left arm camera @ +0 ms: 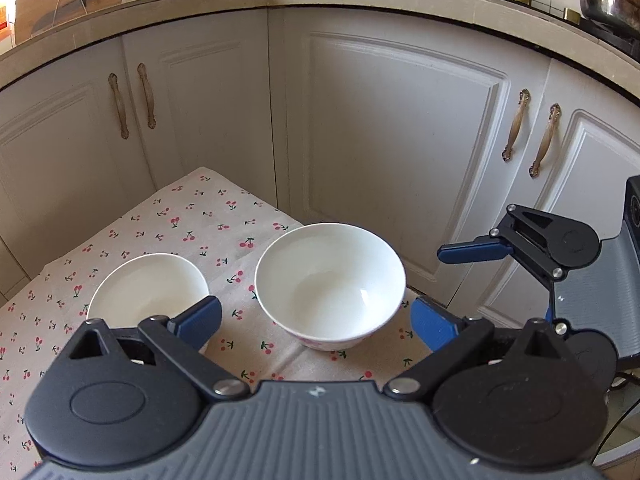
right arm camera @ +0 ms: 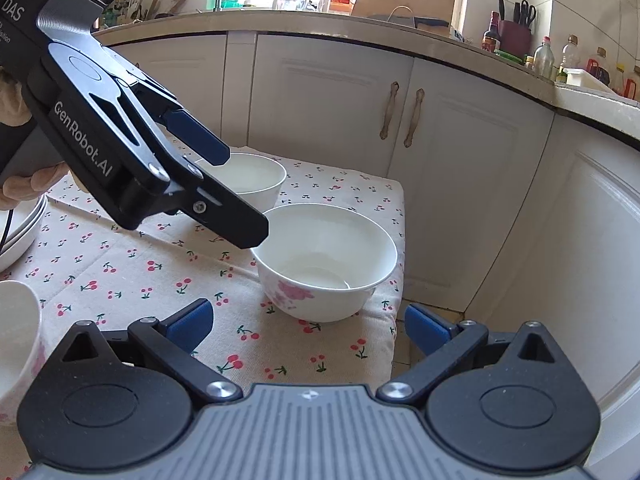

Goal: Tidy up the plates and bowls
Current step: 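Move the left gripper to the next pink-flowered bowl, then close the left gripper on the bowl rim and lift it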

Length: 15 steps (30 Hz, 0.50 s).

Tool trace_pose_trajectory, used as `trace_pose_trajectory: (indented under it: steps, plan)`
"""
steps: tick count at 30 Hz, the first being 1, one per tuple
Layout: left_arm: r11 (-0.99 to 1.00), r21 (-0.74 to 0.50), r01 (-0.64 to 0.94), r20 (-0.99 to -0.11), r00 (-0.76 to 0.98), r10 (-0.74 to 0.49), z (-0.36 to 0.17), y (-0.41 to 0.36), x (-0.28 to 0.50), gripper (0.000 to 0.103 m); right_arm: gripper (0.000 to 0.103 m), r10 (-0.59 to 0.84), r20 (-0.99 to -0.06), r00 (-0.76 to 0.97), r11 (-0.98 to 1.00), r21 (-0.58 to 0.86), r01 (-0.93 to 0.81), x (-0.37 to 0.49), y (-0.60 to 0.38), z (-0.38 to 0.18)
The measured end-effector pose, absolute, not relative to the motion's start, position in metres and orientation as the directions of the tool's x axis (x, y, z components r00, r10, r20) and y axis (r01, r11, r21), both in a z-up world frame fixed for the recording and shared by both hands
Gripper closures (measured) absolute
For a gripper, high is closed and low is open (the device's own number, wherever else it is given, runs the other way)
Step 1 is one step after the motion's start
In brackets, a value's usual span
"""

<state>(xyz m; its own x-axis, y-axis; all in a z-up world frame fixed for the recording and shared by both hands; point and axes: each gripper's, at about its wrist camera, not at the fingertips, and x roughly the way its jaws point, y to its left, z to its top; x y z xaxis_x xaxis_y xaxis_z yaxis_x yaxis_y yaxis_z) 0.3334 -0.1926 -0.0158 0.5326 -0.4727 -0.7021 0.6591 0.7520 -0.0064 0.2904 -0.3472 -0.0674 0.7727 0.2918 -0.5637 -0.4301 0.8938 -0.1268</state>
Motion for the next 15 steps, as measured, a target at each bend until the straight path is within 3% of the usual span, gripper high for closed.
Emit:
trace_pose_trajectory:
  steps: [15]
  plan:
    - [0.740, -0.035, 0.672, -0.743, 0.478, -0.469, -0.043, -0.221, 0.370, 0.005, 0.004, 0.321, -0.542, 0.777, 0.874, -0.147, -0.464, 0.324, -0.345, -0.086]
